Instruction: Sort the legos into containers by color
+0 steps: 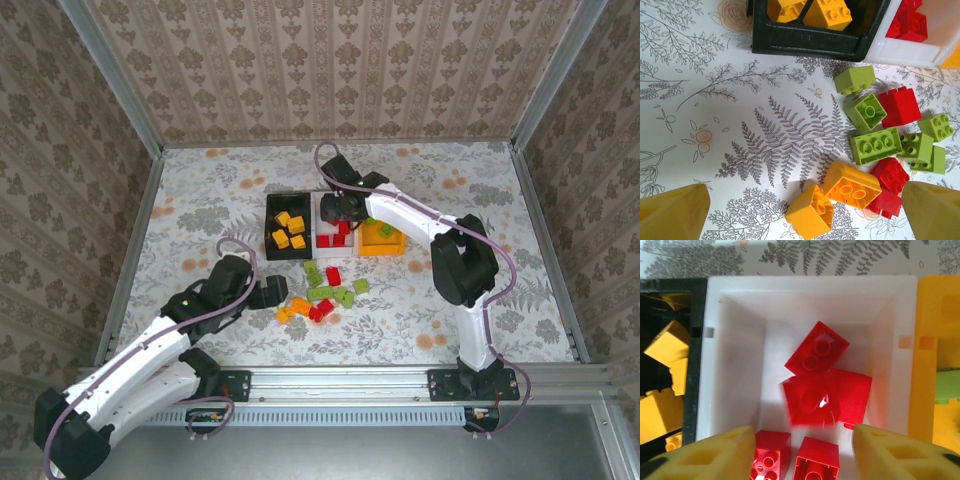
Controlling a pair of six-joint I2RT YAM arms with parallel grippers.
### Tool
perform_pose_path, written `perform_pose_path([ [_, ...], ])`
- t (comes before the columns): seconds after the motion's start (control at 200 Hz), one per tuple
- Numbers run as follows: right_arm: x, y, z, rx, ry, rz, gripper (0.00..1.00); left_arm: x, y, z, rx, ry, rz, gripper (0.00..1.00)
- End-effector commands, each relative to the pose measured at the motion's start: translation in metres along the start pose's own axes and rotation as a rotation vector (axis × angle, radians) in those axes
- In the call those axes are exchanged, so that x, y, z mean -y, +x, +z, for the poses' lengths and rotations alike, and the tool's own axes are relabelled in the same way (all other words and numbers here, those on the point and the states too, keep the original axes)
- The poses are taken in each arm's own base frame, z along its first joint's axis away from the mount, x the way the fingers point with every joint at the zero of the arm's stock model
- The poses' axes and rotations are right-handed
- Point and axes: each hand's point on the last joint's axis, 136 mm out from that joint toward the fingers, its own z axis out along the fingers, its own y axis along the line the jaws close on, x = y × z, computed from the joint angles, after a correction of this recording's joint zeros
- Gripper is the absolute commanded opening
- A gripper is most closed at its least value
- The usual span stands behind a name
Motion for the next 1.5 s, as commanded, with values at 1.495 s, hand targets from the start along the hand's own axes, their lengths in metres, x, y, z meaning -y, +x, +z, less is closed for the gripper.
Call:
perform_pose_path([
  [1.495,0.056,0.079,-0.118,0.157,-0.057,0.082,0.64,-0.004,0.090,0.075,-0.364,-0.169,0.313,0.67],
])
